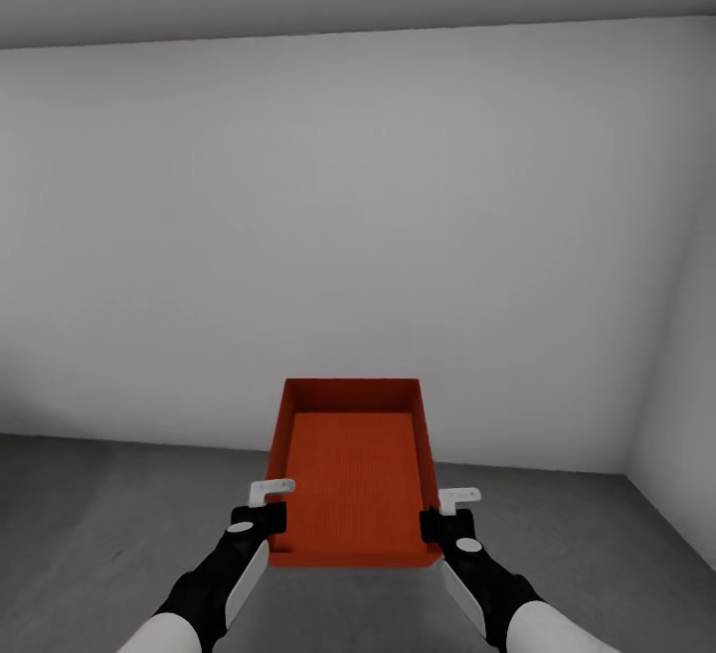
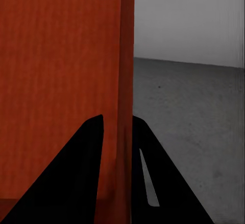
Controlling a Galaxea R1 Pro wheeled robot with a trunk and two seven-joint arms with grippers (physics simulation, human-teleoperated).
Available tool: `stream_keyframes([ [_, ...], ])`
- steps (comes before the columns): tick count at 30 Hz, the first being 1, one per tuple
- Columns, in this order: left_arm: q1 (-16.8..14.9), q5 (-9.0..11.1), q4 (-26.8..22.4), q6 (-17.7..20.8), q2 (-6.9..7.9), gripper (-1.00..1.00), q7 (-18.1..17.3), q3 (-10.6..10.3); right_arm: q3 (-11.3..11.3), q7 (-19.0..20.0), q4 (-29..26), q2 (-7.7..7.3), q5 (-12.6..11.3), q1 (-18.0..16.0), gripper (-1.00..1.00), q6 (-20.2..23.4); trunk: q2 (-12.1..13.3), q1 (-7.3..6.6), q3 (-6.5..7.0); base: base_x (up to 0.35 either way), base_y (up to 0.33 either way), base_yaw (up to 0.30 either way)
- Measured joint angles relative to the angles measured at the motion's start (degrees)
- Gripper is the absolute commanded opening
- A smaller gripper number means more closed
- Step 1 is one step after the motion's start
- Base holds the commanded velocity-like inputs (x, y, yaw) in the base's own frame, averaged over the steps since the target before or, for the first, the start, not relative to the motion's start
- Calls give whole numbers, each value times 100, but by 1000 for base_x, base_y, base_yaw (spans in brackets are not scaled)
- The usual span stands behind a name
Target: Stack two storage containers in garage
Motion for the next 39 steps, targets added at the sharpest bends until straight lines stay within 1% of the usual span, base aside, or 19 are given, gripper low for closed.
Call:
stream_keyframes([
  [3,0,4,0,-2,-1,-100,3,-3,-1,1,-2,-2,4,0,-100,2,0,0,0,0,0,-251],
  [7,1,4,-2,1,-8,-100,15,-4,-2,13,0,-8,3,-1,-100,2,0,0,0,0,0,-76],
  [29,2,23,4,-12,-5,-100,19,-16,-10,13,1,-7,22,-2,-100,3,0,0,-1,0,0,-4],
  [31,4,61,12,-53,3,-100,25,-45,-27,11,-13,-7,69,-3,-100,0,0,0,-11,0,0,0],
  [39,3,41,18,-52,-4,-100,10,-17,-24,6,-12,-7,66,-4,-100,1,0,0,-77,0,0,0],
])
